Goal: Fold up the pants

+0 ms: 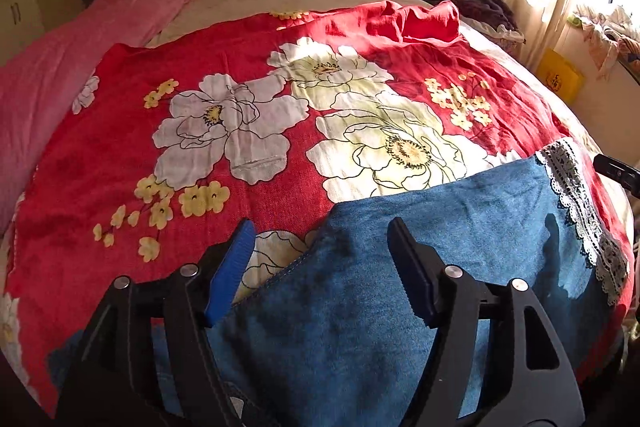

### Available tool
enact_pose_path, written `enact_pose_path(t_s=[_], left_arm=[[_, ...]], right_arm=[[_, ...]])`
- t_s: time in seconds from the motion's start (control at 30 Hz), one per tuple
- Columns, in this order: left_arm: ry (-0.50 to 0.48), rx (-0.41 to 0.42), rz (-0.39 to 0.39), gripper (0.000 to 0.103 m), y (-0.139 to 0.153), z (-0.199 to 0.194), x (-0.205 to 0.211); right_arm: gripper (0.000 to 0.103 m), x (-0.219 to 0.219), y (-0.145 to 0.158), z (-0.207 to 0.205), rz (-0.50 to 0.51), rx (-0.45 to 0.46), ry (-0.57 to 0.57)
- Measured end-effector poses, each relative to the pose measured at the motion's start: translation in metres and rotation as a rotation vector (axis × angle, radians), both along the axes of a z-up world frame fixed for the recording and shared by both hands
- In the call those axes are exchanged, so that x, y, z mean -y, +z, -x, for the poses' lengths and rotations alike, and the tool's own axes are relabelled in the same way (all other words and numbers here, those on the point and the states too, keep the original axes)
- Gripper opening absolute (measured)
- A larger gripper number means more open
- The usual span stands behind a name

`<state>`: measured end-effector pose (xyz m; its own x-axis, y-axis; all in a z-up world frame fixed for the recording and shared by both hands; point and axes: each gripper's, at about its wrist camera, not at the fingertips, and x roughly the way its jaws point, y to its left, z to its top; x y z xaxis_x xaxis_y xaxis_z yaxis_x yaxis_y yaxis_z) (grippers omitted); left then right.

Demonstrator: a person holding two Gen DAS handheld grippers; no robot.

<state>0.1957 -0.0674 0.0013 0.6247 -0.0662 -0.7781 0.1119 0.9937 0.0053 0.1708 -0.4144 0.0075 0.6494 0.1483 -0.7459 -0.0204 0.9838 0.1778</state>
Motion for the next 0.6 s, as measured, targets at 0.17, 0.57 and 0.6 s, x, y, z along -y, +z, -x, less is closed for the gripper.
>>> enact_pose_path(t_s=[0.17,0.57,0.6], left_arm=[[-0.007,0.032,0.014,0.075,0.014,0.018,-0.001],[-0.017,0.056,0.007,0.087,0.029,0.066,-0.010],[-0.018,0.054,0.003,0.088,0.028,0.070,-0.010]], right_arm=[[0.073,0.011,0.011,0.030,-0.022,0.019,-0.020],[0.073,0.017,0.019,0.086,-0.035,0.025,-0.010],[0.073,0.016,0.016,0.090,-0.037,0.015,-0.001]])
